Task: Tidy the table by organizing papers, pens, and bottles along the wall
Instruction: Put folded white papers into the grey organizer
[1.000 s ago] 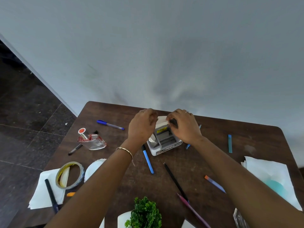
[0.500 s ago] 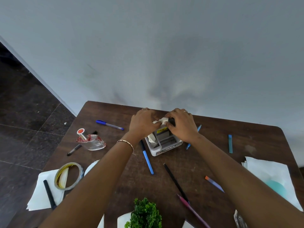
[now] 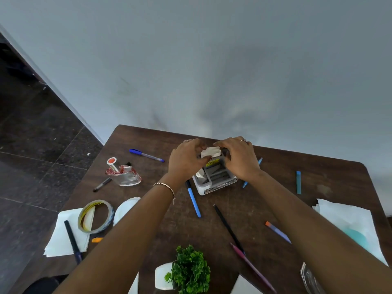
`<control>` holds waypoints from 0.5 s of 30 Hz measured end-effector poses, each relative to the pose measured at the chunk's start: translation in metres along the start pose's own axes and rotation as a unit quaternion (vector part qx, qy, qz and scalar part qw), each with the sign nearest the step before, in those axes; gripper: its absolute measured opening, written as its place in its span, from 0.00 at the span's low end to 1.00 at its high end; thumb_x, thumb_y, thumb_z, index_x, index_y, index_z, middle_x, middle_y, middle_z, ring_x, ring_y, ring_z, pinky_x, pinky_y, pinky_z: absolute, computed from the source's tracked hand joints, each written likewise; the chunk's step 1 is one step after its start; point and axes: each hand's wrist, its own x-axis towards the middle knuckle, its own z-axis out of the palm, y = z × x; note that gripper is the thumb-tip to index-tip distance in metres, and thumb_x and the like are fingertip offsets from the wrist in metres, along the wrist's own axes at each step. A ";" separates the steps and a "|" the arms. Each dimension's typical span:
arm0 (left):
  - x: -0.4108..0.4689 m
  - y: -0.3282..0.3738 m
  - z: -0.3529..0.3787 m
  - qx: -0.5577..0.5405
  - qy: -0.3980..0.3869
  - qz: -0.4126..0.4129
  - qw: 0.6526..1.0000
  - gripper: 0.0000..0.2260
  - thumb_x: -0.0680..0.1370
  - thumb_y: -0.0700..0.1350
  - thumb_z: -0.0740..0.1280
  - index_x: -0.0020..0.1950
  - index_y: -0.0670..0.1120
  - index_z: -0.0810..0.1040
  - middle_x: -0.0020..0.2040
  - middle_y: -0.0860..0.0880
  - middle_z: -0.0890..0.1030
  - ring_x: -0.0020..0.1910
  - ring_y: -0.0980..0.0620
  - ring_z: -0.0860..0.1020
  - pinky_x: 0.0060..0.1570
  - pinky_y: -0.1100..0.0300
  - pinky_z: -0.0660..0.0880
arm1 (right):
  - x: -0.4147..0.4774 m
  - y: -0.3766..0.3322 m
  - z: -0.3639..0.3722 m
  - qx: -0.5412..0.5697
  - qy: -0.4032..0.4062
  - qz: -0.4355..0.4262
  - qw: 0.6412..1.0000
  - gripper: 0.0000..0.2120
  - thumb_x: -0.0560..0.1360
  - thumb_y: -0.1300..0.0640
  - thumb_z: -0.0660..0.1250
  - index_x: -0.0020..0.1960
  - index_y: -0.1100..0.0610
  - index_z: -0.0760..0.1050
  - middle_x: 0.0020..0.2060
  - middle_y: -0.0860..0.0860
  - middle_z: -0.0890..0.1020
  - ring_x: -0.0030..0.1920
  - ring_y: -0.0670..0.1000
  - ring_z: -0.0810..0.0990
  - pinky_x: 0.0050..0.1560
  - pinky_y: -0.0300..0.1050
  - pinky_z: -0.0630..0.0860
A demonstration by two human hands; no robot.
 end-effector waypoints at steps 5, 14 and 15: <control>-0.020 -0.003 -0.017 -0.038 0.030 -0.033 0.998 0.19 0.71 0.55 0.72 0.59 0.52 0.76 0.55 0.54 0.81 0.56 0.54 0.78 0.54 0.50 0.77 | -0.014 -0.011 -0.008 0.014 0.004 0.000 1.000 0.23 0.74 0.62 0.65 0.67 0.48 0.71 0.63 0.49 0.77 0.66 0.53 0.70 0.65 0.52 0.65; -0.110 -0.010 -0.046 -0.141 0.109 -0.106 0.978 0.16 0.75 0.49 0.70 0.61 0.47 0.76 0.57 0.50 0.80 0.56 0.53 0.78 0.57 0.57 0.76 | -0.063 -0.077 0.000 0.126 0.040 -0.078 0.988 0.18 0.73 0.62 0.66 0.62 0.50 0.74 0.59 0.49 0.77 0.60 0.50 0.75 0.60 0.46 0.71; -0.123 -0.015 -0.050 -0.146 0.121 -0.116 0.975 0.15 0.75 0.48 0.70 0.61 0.47 0.76 0.56 0.50 0.81 0.55 0.53 0.78 0.57 0.57 0.76 | -0.068 -0.090 0.005 0.145 0.037 -0.099 0.984 0.18 0.73 0.63 0.66 0.61 0.50 0.74 0.58 0.49 0.77 0.58 0.49 0.75 0.58 0.46 0.73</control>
